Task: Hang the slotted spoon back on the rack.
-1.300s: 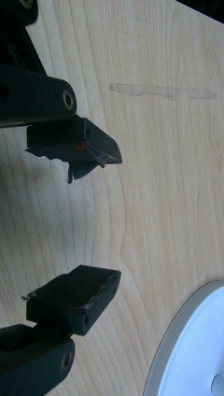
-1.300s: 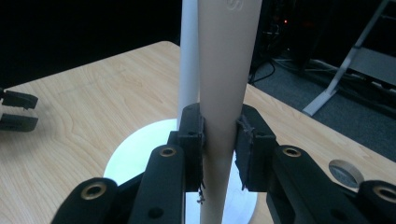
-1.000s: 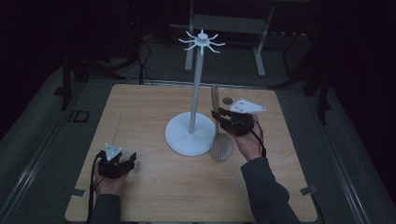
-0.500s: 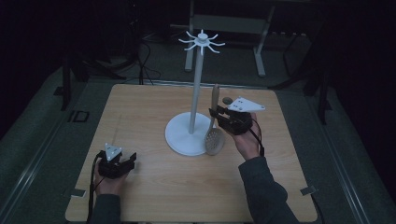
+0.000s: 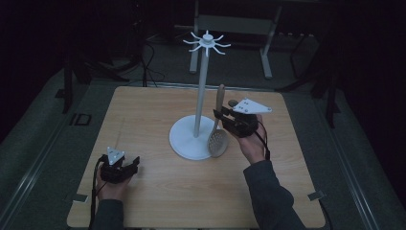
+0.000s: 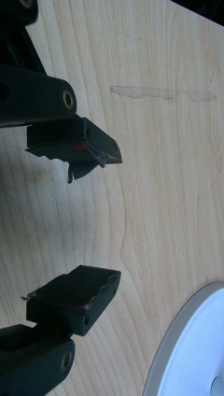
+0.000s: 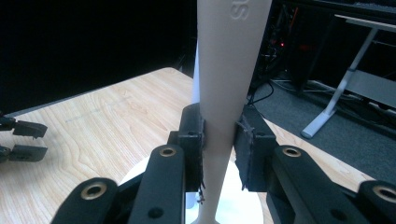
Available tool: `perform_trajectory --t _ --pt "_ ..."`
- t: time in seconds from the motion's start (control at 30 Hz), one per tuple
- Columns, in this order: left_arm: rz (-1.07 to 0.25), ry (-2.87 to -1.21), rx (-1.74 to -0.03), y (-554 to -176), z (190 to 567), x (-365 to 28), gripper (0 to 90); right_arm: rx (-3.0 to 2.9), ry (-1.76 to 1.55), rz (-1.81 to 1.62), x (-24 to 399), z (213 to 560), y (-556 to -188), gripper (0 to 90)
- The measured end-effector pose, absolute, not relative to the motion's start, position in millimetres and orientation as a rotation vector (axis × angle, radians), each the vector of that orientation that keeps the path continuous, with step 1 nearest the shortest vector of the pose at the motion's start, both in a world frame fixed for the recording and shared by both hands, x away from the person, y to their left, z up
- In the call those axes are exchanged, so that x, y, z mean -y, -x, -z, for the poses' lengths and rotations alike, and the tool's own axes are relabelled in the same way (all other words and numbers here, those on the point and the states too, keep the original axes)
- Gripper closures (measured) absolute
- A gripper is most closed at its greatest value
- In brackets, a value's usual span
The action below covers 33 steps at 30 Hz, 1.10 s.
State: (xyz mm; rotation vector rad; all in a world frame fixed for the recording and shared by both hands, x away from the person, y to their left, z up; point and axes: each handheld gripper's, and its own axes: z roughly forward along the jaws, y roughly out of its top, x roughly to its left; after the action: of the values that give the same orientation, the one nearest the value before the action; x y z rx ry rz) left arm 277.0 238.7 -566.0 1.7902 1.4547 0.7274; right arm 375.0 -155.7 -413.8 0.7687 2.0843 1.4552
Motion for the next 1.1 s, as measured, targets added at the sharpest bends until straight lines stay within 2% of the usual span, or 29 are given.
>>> perform_trajectory --t 1.1 --pt "-0.727 -1.790 -1.467 -277 566 -239 38.2 -2.028 -0.766 -1.515 154 388 -378 73.9"
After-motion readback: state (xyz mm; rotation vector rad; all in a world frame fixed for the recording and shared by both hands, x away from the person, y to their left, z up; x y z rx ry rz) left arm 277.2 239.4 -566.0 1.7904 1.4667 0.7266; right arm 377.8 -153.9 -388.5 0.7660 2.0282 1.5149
